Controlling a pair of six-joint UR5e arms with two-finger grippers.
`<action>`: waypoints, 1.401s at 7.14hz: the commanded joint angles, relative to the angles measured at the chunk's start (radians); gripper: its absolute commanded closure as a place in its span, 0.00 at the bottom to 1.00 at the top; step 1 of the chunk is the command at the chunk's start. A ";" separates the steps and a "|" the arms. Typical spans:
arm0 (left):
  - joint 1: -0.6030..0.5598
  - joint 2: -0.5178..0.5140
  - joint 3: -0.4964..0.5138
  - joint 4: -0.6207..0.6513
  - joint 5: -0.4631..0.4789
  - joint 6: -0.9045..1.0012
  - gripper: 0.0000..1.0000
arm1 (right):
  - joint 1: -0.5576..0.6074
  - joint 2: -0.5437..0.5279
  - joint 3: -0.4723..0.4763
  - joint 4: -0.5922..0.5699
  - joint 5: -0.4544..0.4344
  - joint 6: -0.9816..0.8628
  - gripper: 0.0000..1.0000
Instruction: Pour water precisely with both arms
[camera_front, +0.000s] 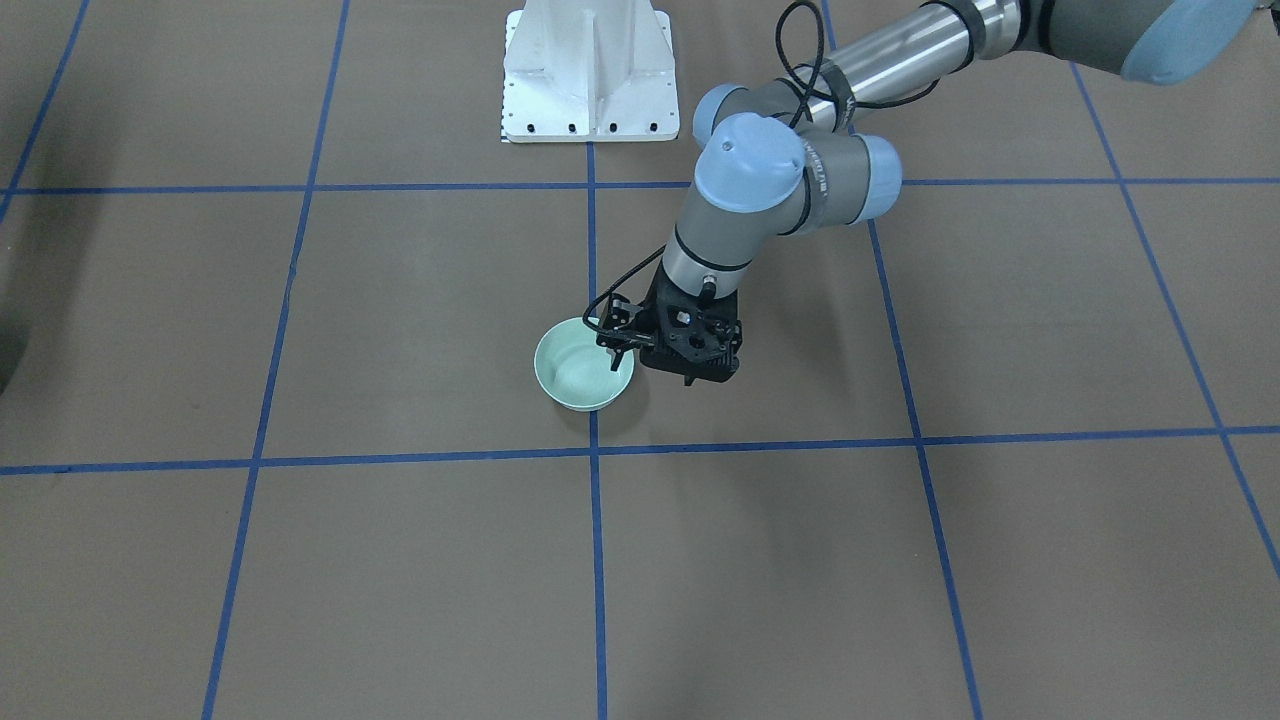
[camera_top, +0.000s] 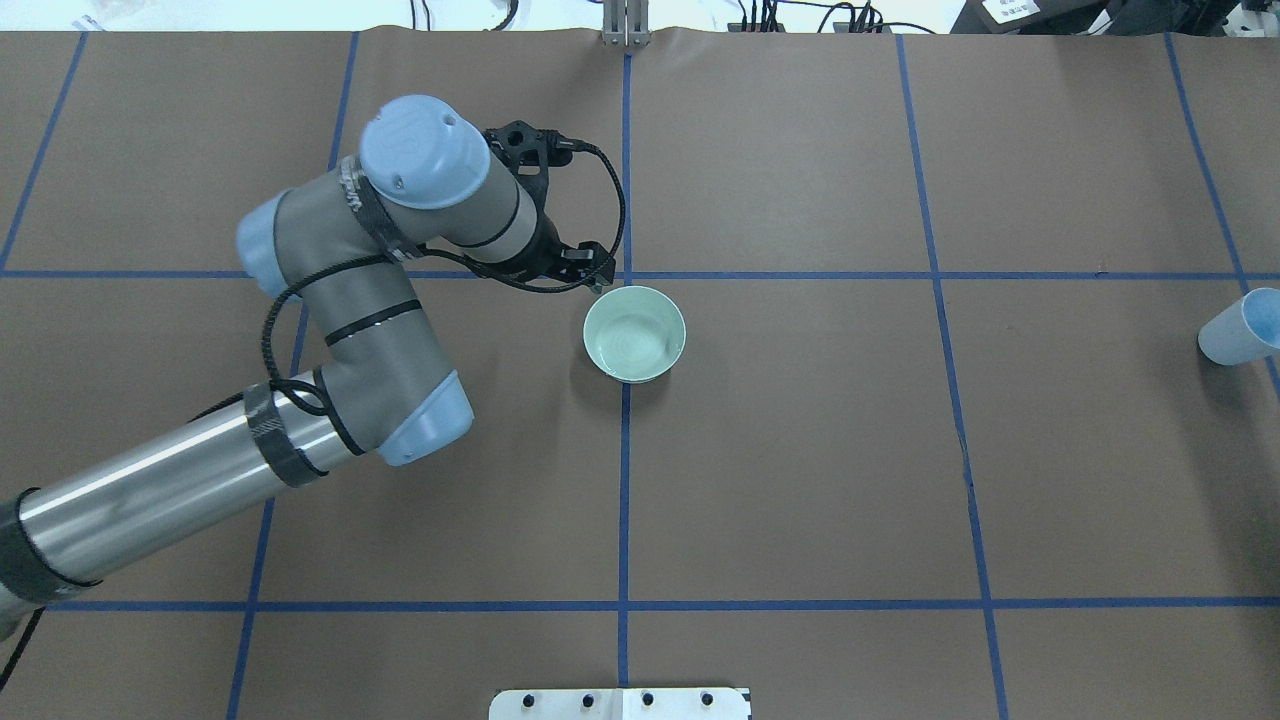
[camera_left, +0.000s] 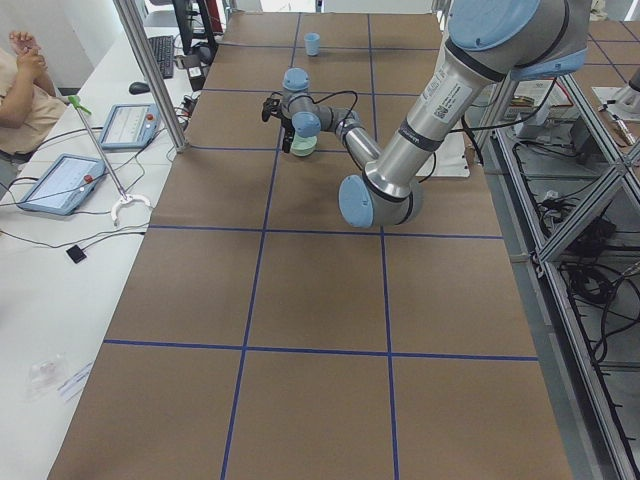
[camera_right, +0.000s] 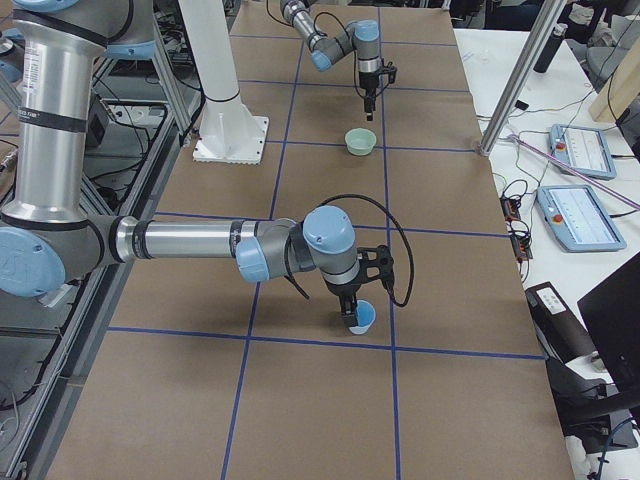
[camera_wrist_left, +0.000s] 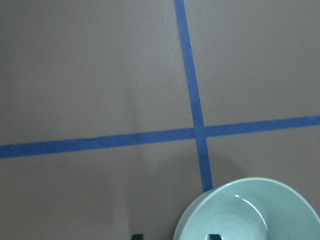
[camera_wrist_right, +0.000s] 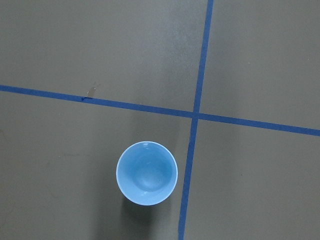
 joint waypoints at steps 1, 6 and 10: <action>-0.108 0.230 -0.294 0.158 -0.075 0.235 0.00 | -0.022 -0.002 0.065 -0.004 0.016 0.165 0.00; -0.676 0.599 -0.261 0.162 -0.335 1.065 0.00 | -0.380 -0.029 0.192 0.156 -0.259 0.797 0.00; -0.733 0.665 -0.200 0.107 -0.382 1.126 0.00 | -0.609 -0.280 0.197 0.429 -0.631 1.059 0.00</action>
